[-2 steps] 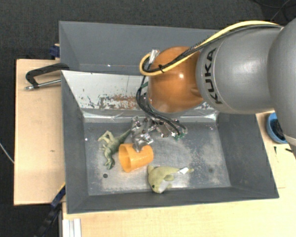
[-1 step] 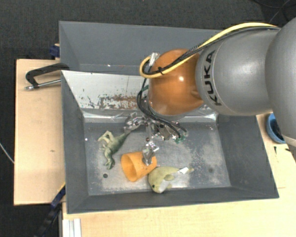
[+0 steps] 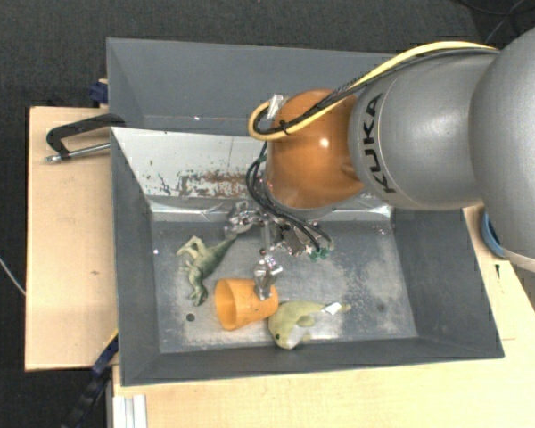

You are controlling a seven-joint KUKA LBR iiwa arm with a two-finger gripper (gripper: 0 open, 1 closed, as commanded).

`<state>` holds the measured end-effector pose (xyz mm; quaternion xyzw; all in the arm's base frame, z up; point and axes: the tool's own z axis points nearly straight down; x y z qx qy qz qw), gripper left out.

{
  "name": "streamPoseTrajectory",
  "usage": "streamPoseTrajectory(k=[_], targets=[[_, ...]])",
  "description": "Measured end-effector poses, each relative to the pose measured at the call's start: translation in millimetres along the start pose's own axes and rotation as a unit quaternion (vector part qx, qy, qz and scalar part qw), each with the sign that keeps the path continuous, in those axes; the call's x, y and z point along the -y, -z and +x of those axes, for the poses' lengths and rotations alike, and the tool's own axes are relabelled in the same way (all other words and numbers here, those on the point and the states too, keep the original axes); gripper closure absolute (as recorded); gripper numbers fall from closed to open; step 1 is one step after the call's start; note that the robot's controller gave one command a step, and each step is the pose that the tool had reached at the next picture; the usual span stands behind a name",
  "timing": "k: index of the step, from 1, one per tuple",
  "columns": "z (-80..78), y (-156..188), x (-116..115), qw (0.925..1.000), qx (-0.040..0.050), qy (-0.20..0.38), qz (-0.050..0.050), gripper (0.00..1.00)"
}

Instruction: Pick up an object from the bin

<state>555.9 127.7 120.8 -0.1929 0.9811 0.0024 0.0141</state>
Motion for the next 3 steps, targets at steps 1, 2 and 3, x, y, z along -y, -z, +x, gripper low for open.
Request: streamPoseTrajectory(k=[1,2,3], targets=[[-59.7,-11.7,-89.9,0.9999,-0.0086,-0.009,-0.003,0.00],[-57.6,-12.4,-84.7,0.9999,-0.0111,-0.012,-0.001,1.00],[-62.3,223.7,-75.3,0.9978,-0.0054,0.065,-0.001,1.00]])
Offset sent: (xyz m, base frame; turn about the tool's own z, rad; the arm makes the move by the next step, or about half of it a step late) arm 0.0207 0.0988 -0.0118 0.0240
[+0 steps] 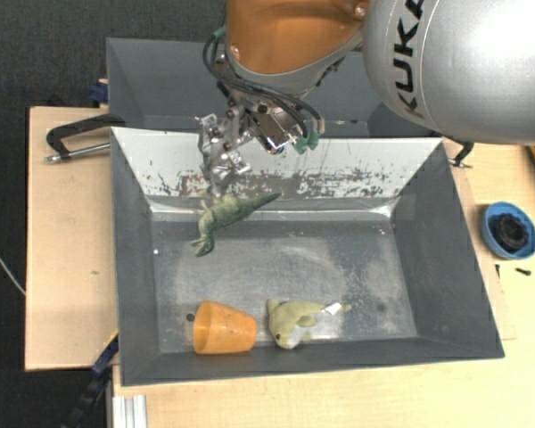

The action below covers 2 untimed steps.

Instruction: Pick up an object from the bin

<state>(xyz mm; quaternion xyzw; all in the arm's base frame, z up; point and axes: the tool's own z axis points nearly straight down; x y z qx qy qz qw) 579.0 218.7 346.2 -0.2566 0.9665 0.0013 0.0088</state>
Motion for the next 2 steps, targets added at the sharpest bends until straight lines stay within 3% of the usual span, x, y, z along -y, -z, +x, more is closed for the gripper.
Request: streamPoseTrajectory(k=[1,2], targets=[[72.4,-156.7,-39.1,0.9986,-0.0132,0.050,-0.003,1.00],[73.2,-35.4,-12.2,0.9763,-0.0023,0.216,-0.001,1.00]])
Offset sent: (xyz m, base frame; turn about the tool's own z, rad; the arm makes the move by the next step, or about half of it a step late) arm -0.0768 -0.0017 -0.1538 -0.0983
